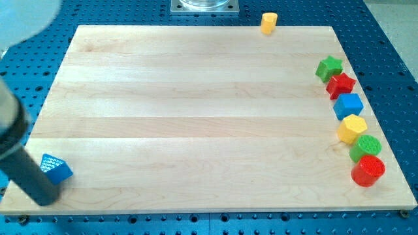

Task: Move the triangle towards the bottom center of the board

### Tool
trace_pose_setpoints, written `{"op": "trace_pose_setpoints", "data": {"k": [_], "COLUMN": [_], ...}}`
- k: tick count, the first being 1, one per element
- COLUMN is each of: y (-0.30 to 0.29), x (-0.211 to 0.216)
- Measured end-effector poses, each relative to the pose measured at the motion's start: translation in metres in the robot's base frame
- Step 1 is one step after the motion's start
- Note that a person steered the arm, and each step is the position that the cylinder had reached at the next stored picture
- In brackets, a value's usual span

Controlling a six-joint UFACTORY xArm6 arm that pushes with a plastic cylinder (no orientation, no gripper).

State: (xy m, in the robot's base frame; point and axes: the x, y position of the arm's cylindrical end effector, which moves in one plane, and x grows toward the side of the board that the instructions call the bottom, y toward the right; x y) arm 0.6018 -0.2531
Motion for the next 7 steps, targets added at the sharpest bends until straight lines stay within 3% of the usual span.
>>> {"op": "trace_pose_setpoints", "data": {"k": [1, 2, 3, 4, 5, 6, 7], "y": [0.003, 0.047, -0.023, -0.023, 0.012, 0.073, 0.010], "x": [-0.082, -0.147, -0.155, -0.096, -0.091, -0.111, -0.109]}}
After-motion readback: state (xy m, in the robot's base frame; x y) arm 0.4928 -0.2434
